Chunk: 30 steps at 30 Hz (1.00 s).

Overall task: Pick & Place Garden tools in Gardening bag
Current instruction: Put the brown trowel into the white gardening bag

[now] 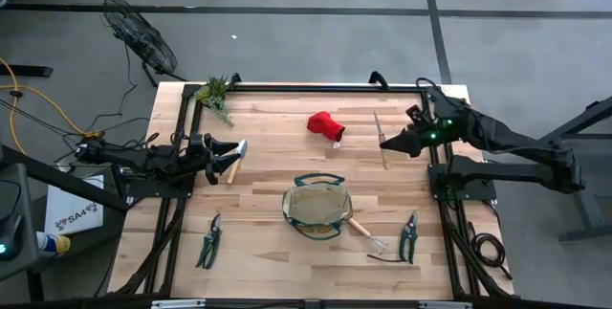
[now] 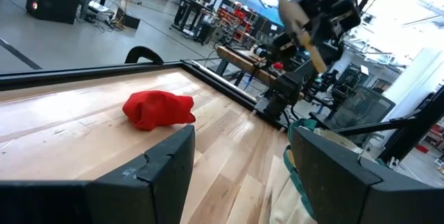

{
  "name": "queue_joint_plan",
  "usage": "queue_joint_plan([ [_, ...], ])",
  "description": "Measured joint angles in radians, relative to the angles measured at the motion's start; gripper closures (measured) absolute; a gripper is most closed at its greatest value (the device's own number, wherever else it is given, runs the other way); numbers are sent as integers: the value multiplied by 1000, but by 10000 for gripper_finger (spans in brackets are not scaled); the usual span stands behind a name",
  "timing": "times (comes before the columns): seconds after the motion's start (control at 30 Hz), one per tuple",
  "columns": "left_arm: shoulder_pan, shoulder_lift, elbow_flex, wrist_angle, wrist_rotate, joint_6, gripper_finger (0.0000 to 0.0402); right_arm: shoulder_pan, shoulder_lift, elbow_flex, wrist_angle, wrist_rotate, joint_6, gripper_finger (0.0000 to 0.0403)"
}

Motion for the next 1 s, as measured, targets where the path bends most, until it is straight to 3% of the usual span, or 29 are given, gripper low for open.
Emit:
queue_joint_plan([
  [0.13,0,0,0,8,0,-53,168,58,0,0,68,105,54,349],
  [0.3,0,0,0,62,-18,-237,168,120,32,1,148,237,128,349],
  [0.43,0,0,0,141,-25,-255,168,149,91,1,217,313,242,349],
  [0.57,0,0,14,239,10,-40,168,163,180,1,318,322,310,349],
  [0.77,0,62,136,242,17,269,168,162,325,1,476,300,383,349],
  [1.0,0,232,274,237,58,425,167,165,452,1,723,301,447,349],
])
